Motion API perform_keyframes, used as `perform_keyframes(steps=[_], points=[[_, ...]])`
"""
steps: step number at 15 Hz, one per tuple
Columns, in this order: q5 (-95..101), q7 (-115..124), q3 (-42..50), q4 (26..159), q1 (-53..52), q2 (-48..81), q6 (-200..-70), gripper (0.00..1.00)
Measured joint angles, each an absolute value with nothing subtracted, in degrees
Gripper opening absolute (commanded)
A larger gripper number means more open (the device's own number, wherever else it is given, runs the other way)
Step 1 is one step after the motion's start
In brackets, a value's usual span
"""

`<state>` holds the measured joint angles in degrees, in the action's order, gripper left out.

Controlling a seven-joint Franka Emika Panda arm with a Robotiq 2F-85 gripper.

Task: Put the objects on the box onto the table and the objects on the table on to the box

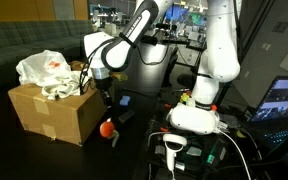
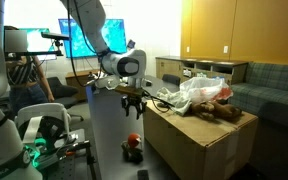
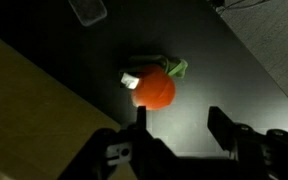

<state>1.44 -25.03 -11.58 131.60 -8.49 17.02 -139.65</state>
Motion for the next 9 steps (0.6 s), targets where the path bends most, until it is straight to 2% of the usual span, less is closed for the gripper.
perform_keyframes(steps=[1, 9], points=[[1.44, -25.14, -11.58, 131.51, -8.22, 17.09, -139.6, 1.0], [1.47, -24.54, -9.94, 133.95, -4.79, 12.26, -137.61, 1.0]])
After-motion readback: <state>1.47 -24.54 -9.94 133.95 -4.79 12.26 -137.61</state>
